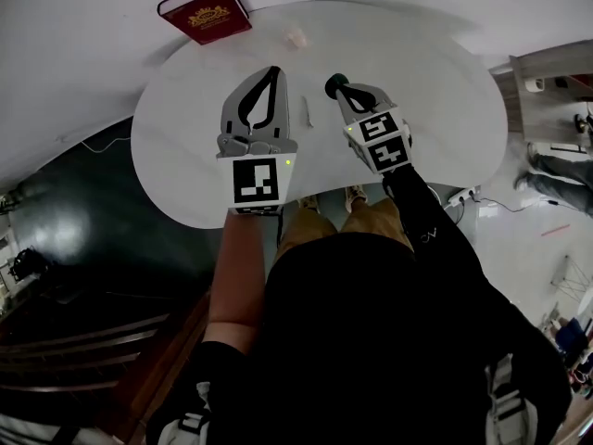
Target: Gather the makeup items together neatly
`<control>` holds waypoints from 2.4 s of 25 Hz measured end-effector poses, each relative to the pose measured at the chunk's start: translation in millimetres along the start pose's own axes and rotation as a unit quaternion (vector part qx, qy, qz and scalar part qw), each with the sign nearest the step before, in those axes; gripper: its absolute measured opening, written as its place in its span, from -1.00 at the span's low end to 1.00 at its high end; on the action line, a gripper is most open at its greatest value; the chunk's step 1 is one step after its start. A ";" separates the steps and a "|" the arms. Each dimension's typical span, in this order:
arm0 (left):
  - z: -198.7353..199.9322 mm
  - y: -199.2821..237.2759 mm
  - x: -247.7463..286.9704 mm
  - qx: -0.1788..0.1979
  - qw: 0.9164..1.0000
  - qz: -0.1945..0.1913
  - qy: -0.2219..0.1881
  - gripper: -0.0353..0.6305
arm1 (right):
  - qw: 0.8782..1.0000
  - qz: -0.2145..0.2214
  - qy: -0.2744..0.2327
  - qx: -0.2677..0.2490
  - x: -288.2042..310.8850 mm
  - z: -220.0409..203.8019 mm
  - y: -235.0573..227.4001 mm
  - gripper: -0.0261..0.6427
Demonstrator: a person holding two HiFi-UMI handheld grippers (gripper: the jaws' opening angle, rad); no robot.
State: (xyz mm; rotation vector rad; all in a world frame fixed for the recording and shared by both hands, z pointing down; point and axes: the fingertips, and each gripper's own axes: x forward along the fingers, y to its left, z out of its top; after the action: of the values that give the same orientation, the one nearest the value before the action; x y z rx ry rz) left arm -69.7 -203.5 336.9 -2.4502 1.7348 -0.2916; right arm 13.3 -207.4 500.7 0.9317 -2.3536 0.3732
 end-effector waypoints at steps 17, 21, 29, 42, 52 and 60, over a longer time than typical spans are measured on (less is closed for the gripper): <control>-42.3 22.3 -7.4 -0.006 0.999 -0.002 0.040 -0.87 | 0.977 0.015 0.196 0.078 69.6 -121.2 6.6 -0.84; -37.7 18.7 -6.6 0.006 0.999 -0.015 0.035 -0.88 | 0.982 0.015 0.174 0.079 65.7 -111.9 5.3 -0.76; -7.9 23.1 -11.6 0.010 1.000 -0.022 0.002 -0.88 | 0.998 -0.035 -0.016 0.057 18.1 1.1 -10.1 -0.76; 45.6 35.0 -27.1 -0.019 0.995 -0.052 -0.088 -0.88 | 0.973 -0.079 -0.219 -0.005 -81.9 127.0 21.3 -0.76; 45.6 36.2 -45.6 -0.029 0.994 -0.051 -0.088 -0.88 | 0.978 -0.080 -0.194 -0.005 -79.8 114.8 35.7 -0.76; 46.0 48.2 -31.2 -0.032 0.996 -0.020 -0.079 -0.87 | 0.990 -0.053 -0.132 -0.012 -33.8 107.8 13.2 -0.76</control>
State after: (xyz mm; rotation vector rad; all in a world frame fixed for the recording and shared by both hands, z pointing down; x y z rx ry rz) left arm -113.6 -190.6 279.2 -2.4794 1.6564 -0.0435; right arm -19.9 -228.0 393.9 1.1500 -2.5232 0.1873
